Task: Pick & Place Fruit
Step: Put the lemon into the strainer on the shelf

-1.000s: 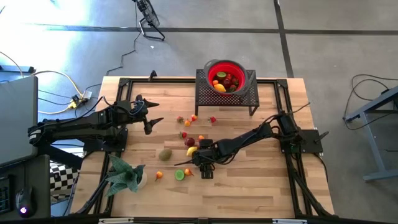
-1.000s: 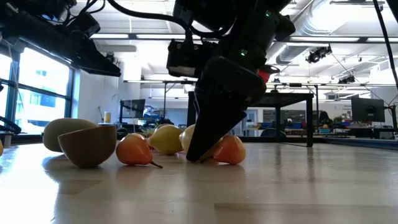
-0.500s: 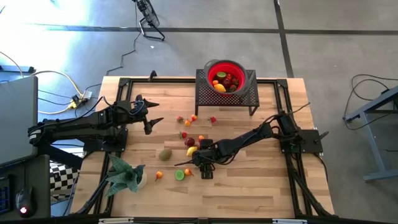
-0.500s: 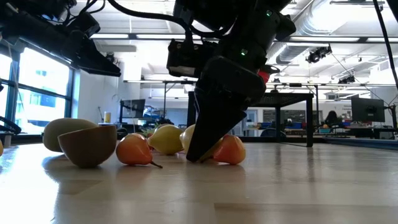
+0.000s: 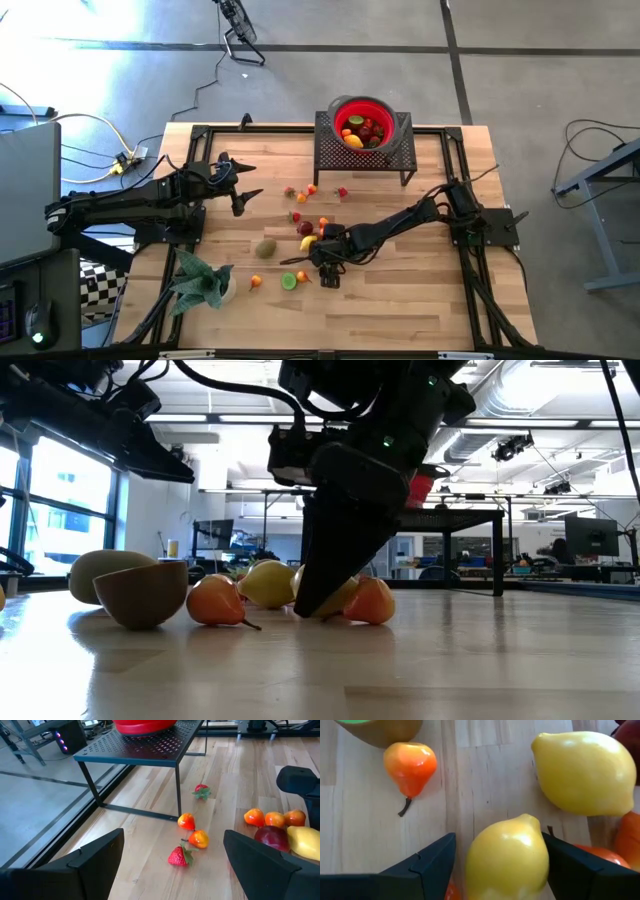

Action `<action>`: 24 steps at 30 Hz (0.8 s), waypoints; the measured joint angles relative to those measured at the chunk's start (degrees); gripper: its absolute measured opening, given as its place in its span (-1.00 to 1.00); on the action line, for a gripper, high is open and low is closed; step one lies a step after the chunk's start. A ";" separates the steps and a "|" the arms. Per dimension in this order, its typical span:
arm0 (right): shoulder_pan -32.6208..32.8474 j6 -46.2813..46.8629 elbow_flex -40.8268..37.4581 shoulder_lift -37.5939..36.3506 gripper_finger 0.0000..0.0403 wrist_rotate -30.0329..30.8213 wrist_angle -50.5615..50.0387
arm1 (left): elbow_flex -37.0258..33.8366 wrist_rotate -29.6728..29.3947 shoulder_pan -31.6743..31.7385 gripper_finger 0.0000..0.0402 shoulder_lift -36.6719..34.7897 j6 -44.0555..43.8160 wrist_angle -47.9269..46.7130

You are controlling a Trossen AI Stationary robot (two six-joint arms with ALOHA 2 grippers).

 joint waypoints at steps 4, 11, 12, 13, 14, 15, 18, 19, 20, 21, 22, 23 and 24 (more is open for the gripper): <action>0.00 0.09 0.00 0.00 0.33 0.23 -0.22 | 0.01 0.02 -0.01 0.68 0.02 -0.02 0.00; 0.00 0.04 0.00 0.07 0.33 1.80 -0.48 | 0.00 0.02 0.00 0.68 0.01 -0.02 0.00; 0.00 0.05 0.00 0.07 0.33 1.76 -0.49 | 0.00 0.02 -0.01 0.68 0.01 -0.01 0.00; 0.00 0.04 0.00 0.07 0.33 1.75 -0.51 | 0.01 -0.01 -0.01 0.68 0.02 -0.01 0.00; 0.00 0.04 0.00 0.07 0.33 1.75 -0.51 | 0.00 -0.01 0.00 0.68 0.02 -0.01 0.00; 0.00 0.02 0.00 0.07 0.33 1.75 -0.51 | 0.00 0.02 -0.01 0.68 0.00 -0.01 0.00; -0.02 -0.65 0.00 0.07 0.33 1.52 -0.53 | 0.00 0.00 0.00 0.68 0.02 -0.01 0.00; -0.02 -1.18 0.00 0.07 0.33 1.42 -0.55 | 0.00 -0.01 -0.02 0.68 -0.01 -0.02 0.00; -0.02 -1.39 -0.02 0.07 0.32 1.38 -0.55 | 0.00 0.02 0.00 0.68 0.02 -0.02 0.00; -0.02 -1.48 -0.02 0.07 0.32 1.36 -0.55 | 0.00 0.02 0.00 0.68 0.00 -0.01 0.00; -0.02 -1.51 -0.02 0.07 0.31 1.36 -0.55 | 0.01 0.01 -0.02 0.68 0.02 -0.02 0.00; -0.04 -1.51 -0.02 0.07 0.29 1.36 -0.55 | 0.00 0.02 0.00 0.68 0.02 0.00 0.00; -0.04 -1.53 -0.02 0.07 0.28 1.36 -0.53 | 0.00 0.00 -0.02 0.68 0.02 0.00 0.00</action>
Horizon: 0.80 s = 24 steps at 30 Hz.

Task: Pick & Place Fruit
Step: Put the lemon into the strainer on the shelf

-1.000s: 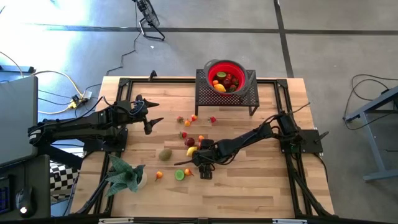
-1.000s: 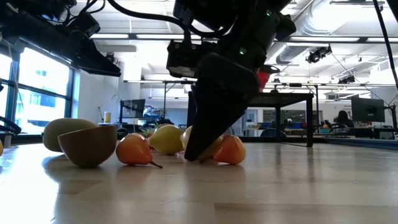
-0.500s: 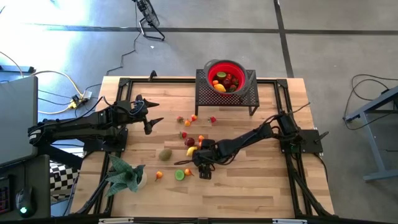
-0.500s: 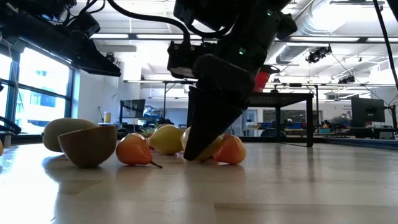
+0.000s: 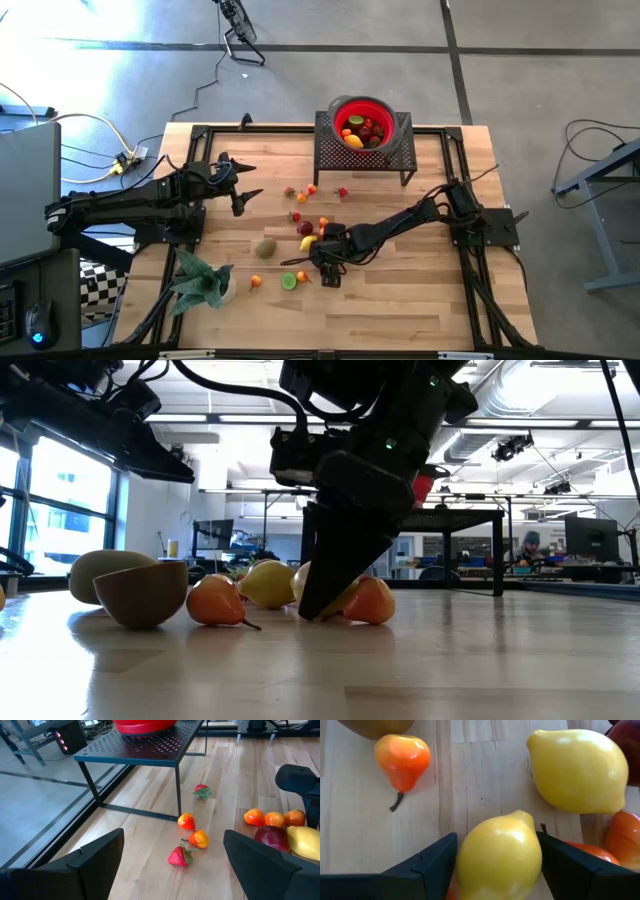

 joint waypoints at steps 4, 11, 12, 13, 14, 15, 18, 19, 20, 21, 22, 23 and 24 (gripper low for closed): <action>0.00 0.00 0.00 0.00 0.18 0.00 0.27 | 0.01 0.01 0.01 0.68 0.00 -0.01 0.01; -0.04 -0.96 -0.02 0.00 0.01 -1.03 1.62 | 0.00 0.00 0.02 0.68 0.00 0.00 0.00; -0.04 -1.13 -0.04 0.00 0.01 -1.19 1.96 | 0.00 0.00 0.02 0.68 -0.02 0.00 0.00; -0.04 -1.20 -0.06 -0.01 0.01 -1.29 2.23 | 0.00 0.02 0.01 0.68 -0.01 -0.02 0.00; -0.01 -1.29 -0.12 -0.37 0.03 -1.30 2.28 | 0.00 0.00 0.02 0.68 -0.01 -0.02 0.00; 0.00 -1.38 -0.16 -0.57 0.04 -1.46 2.35 | 0.00 0.02 0.02 0.68 -0.02 0.00 0.00; 0.00 -1.52 -0.39 -2.72 0.05 -1.49 2.17 | 0.00 0.01 0.02 0.68 0.00 -0.02 0.00; 0.00 -1.55 -0.37 -4.12 0.04 -1.33 2.46 | 0.00 0.01 0.00 0.68 -0.02 -0.02 0.00; -0.15 -1.64 -0.20 -5.47 0.01 -1.31 2.93 | 0.00 0.02 0.02 0.68 -0.02 0.00 0.00; -0.33 -1.97 -0.07 -7.00 0.01 -1.18 2.94 | 0.00 0.02 0.02 0.68 -0.02 -0.02 -0.02; -0.48 -2.36 -0.07 -8.52 0.01 -1.26 2.30 | 0.00 0.02 0.01 0.68 -0.02 -0.01 -0.01; -0.69 -2.63 -0.10 -9.81 0.01 -0.98 1.77 | 0.01 0.01 0.01 0.68 -0.02 -0.01 0.00; -0.95 -2.85 -0.12 -11.32 0.01 -0.10 1.56 | 0.01 0.01 0.02 0.68 -0.02 -0.01 0.00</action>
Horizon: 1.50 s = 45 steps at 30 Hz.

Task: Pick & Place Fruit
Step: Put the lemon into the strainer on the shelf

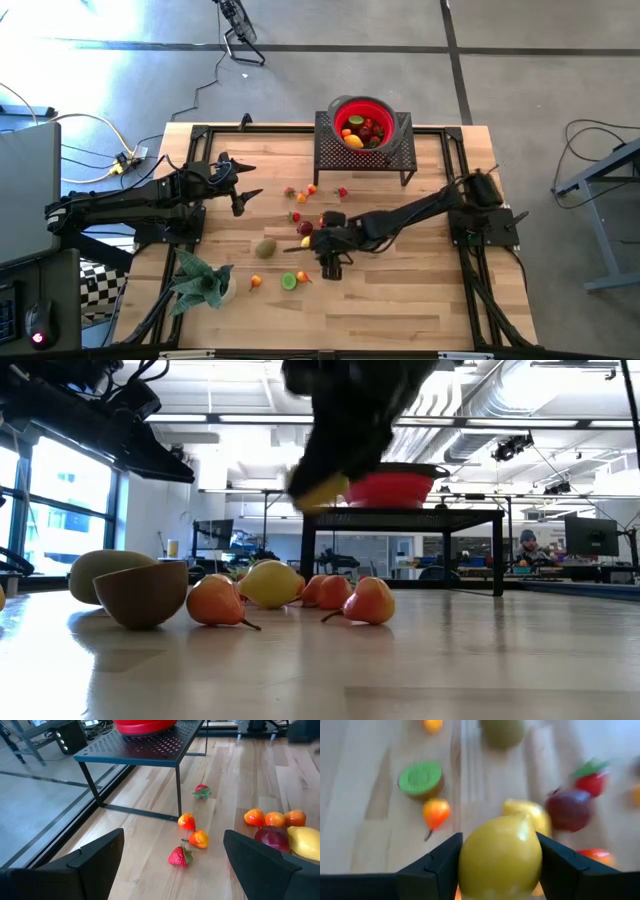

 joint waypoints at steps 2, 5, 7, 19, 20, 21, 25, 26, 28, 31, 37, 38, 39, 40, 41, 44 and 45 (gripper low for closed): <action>-0.58 -0.36 -0.01 -3.45 0.01 3.19 -1.87 | -0.01 0.00 -0.02 0.68 0.00 -0.01 -0.02; -1.70 -1.01 0.05 -8.99 0.05 8.38 -4.08 | -0.02 -0.01 -0.02 0.68 0.02 -0.01 -0.08; -2.47 -1.28 0.03 -12.14 0.05 11.32 -5.77 | 0.01 -0.02 0.00 0.68 0.00 -0.01 0.07; -8.83 -5.24 0.04 -26.18 0.02 24.40 -7.90 | 0.00 0.00 -0.01 0.68 0.00 -0.01 0.01; -9.84 -5.62 0.05 -26.88 0.03 24.86 -7.92 | 0.00 -0.02 -0.01 0.68 0.02 -0.01 -0.01; -10.88 -6.02 0.04 -27.27 0.03 25.29 -7.72 | -0.01 -0.01 0.00 0.68 0.00 0.00 0.00; -15.56 -6.90 0.10 -27.30 0.01 27.70 -6.39 | -0.02 0.01 -0.02 0.68 0.00 -0.01 0.02; -16.90 -7.56 0.10 -27.21 0.01 27.73 -6.39 | 0.01 -0.01 -0.02 0.68 0.00 -0.01 0.00; -19.79 -7.78 0.10 -26.91 0.02 27.44 -6.24 | -0.01 -0.01 -0.02 0.68 0.00 -0.01 0.01; -23.94 -7.74 0.10 -25.97 0.03 27.46 -5.94 | -0.02 -0.01 -0.02 0.68 0.00 0.00 0.00; -31.49 -7.45 0.10 -24.79 0.01 25.90 -5.56 | -0.02 0.01 -0.02 0.68 0.00 -0.01 0.00; -32.63 -7.24 0.10 -24.77 0.02 24.93 -5.53 | -0.02 0.00 -0.02 0.68 0.00 0.00 0.01; -33.65 -6.95 0.10 -24.75 0.03 23.82 -5.54 | 0.00 0.00 -0.02 0.68 0.00 -0.01 0.02; -34.58 -6.23 0.10 -24.75 0.04 22.82 -5.56 | 0.00 0.00 -0.02 0.68 0.00 -0.01 0.00; -35.41 -5.68 0.10 -24.75 0.04 22.11 -5.54 | 0.00 0.01 -0.02 0.68 0.00 -0.01 0.00; -37.39 -4.14 0.10 -24.75 0.02 19.34 -5.54 | -0.01 0.00 -0.02 0.68 0.00 -0.01 0.00; -37.91 -3.75 0.10 -24.75 0.01 18.01 -5.56 | -0.02 0.00 -0.02 0.68 0.00 0.00 0.01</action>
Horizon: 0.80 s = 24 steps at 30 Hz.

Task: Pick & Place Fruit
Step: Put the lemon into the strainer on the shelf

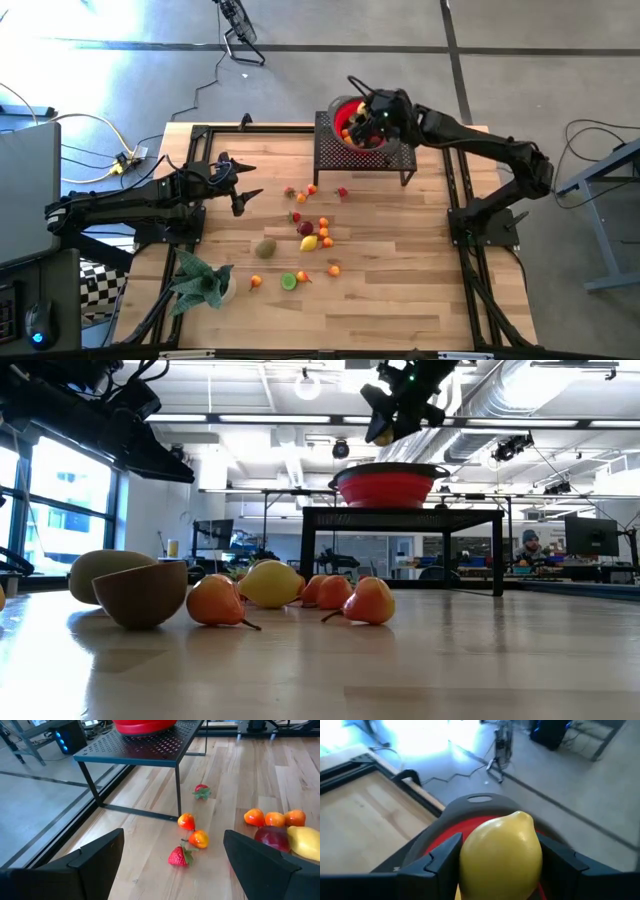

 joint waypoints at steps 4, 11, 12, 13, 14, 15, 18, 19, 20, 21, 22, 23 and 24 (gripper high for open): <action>-1.44 1.16 0.00 0.11 0.02 -4.55 0.02 | 0.02 -0.01 0.00 0.68 0.00 -0.01 0.01; -1.77 1.12 0.00 3.44 0.01 -4.29 -0.55 | 0.00 -0.01 0.00 0.68 0.01 0.01 -0.01; -1.95 1.02 0.00 3.99 0.01 -4.25 -0.66 | 0.00 -0.01 0.00 0.68 0.02 0.01 0.00; -2.14 0.88 0.00 4.55 0.01 -4.23 -0.79 | 0.02 0.01 0.00 0.68 0.00 -0.01 0.02; -2.34 0.78 0.00 5.09 0.01 -4.14 -0.81 | 0.02 -0.01 0.00 0.68 0.00 -0.01 0.00; -2.40 0.78 0.00 5.57 0.03 -4.10 -0.77 | 0.02 0.01 0.00 0.68 0.00 0.00 -0.01; -3.07 1.00 0.00 6.54 0.07 -4.12 -0.92 | 0.00 0.00 0.01 0.68 0.00 -0.01 -0.01; -3.08 0.99 0.00 6.81 0.07 -4.21 -0.90 | 0.00 0.01 0.00 0.68 0.00 0.00 0.00; -3.08 1.03 0.00 7.09 0.06 -4.56 -0.98 | 0.02 0.00 0.01 0.68 0.02 -0.01 -0.01; -3.08 1.02 0.00 7.40 0.04 -4.60 -1.04 | 0.00 0.01 0.00 0.68 0.00 -0.01 -0.01; -3.08 1.02 0.00 7.59 0.02 -4.64 -1.09 | 0.00 0.01 0.00 0.68 0.00 -0.01 0.02; -3.08 1.01 0.00 7.63 0.01 -4.69 -1.29 | 0.02 0.01 0.00 0.68 0.00 0.00 -0.01; -3.08 0.88 0.00 7.63 0.01 -4.67 -1.48 | 0.01 0.00 0.01 0.68 0.01 0.00 -0.01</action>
